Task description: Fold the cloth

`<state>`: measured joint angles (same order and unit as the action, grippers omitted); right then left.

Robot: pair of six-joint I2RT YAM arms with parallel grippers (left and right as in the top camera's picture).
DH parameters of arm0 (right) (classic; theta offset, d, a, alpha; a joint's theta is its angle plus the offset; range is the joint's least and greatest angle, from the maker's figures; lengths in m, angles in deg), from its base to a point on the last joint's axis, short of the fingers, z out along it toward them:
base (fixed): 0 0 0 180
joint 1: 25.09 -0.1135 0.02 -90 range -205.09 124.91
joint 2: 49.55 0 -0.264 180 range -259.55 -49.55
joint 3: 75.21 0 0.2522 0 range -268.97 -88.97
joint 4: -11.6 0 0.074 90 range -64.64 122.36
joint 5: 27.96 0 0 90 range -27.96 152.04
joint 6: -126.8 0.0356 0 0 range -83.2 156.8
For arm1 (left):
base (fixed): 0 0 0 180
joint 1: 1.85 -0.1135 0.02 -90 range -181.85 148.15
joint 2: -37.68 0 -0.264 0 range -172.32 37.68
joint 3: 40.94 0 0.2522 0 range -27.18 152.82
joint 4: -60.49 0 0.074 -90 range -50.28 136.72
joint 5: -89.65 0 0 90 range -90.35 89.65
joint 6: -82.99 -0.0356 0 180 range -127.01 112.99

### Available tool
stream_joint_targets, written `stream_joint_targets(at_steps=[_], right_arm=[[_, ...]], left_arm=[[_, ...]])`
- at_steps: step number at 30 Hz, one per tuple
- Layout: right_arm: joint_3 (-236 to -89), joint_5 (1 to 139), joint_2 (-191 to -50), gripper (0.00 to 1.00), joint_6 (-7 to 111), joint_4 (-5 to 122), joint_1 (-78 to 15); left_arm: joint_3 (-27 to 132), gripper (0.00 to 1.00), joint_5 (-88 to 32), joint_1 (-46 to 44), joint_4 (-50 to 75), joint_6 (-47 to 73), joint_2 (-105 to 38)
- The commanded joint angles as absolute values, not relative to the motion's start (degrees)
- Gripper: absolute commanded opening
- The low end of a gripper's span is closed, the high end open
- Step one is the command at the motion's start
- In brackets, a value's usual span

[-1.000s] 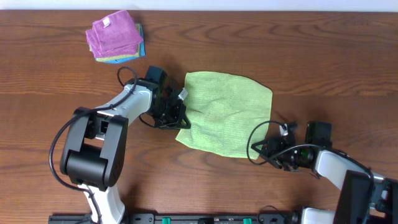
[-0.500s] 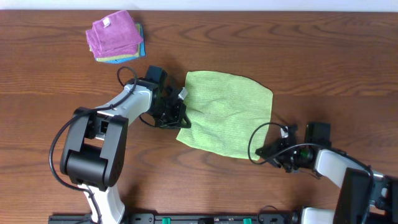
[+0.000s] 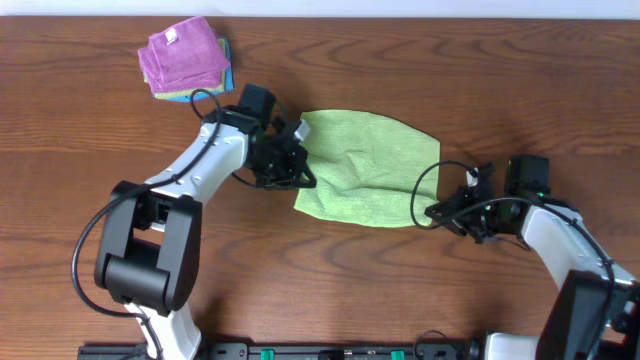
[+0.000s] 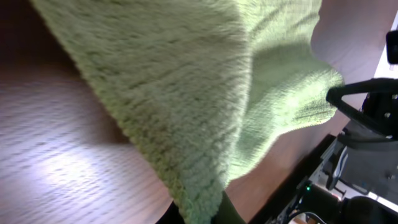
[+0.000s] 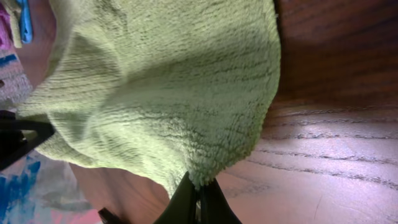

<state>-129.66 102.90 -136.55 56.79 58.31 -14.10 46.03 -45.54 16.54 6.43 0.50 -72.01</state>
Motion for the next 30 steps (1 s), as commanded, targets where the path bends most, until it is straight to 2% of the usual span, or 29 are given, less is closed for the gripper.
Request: stream_joint_targets(at_steps=[1,15,23,30], right_arm=[[-131.91,102.55,-136.71,0.02,54.84,60.29,-14.67],[-135.76,100.85,-133.95,0.02,51.28,70.44,-14.67],[-136.15,100.85,-130.28,0.02,51.76,69.43,-14.67],[-138.03,100.87,-130.24,0.02,52.68,67.35,-14.67]], left_arm=[[47.23,0.06,-46.54,18.51,6.02,2.20,-70.94],[47.25,0.06,-47.02,20.67,5.10,2.38,-67.55],[47.25,0.06,-38.76,20.67,5.10,2.44,-62.35],[47.23,0.06,-37.82,20.67,6.06,2.51,-62.37]])
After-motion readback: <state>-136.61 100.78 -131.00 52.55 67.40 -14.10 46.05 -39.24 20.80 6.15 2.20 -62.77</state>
